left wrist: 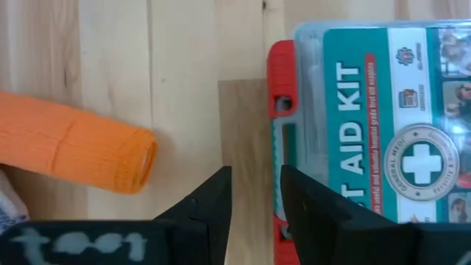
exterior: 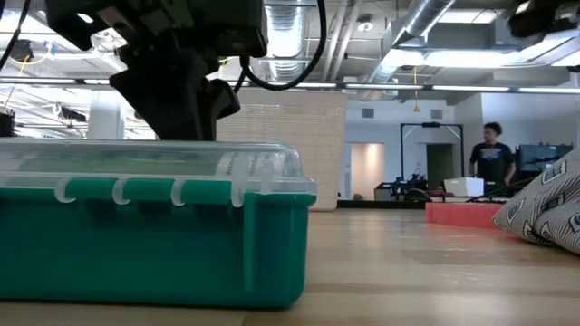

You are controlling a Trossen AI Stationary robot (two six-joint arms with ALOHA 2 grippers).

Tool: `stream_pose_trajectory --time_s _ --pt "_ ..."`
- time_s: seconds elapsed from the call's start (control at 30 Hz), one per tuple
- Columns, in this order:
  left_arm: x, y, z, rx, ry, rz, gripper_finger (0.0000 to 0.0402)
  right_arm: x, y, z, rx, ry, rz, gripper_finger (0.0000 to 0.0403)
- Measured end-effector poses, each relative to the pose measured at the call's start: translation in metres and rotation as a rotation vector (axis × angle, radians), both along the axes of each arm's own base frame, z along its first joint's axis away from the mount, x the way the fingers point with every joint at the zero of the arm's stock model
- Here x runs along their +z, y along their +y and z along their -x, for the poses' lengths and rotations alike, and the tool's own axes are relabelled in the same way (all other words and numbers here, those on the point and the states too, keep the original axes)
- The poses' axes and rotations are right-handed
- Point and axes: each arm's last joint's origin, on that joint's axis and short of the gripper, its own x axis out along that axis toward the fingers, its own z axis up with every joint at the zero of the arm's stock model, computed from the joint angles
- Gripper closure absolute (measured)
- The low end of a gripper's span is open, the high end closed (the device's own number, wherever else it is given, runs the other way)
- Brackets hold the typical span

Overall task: Pick & place medical supplies in basket/bin
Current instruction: Put the green first aid kit into the white bin

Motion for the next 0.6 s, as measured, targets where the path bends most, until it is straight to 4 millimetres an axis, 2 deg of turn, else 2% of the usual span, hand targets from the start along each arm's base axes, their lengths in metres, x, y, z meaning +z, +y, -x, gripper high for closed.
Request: stream_pose_trajectory --time_s 0.1,0.2,0.43,0.6 --pt "0.000 0.000 0.000 -0.002 0.000 0.000 0.0297 -0.003 -0.003 -0.004 -0.121 0.133 -0.063 0.0153" --pt "0.000 0.000 0.000 -0.003 0.000 0.002 0.0297 -0.003 -0.006 -0.007 -0.235 0.186 -0.135 0.0153" --pt "-0.002 0.000 0.000 -0.009 0.008 0.011 0.0297 0.007 -0.002 -0.014 -0.227 0.252 -0.161 0.0153" --pt "-0.013 -0.003 -0.002 -0.026 0.049 0.038 0.0297 0.020 0.005 -0.029 -0.232 0.293 -0.136 0.0153"
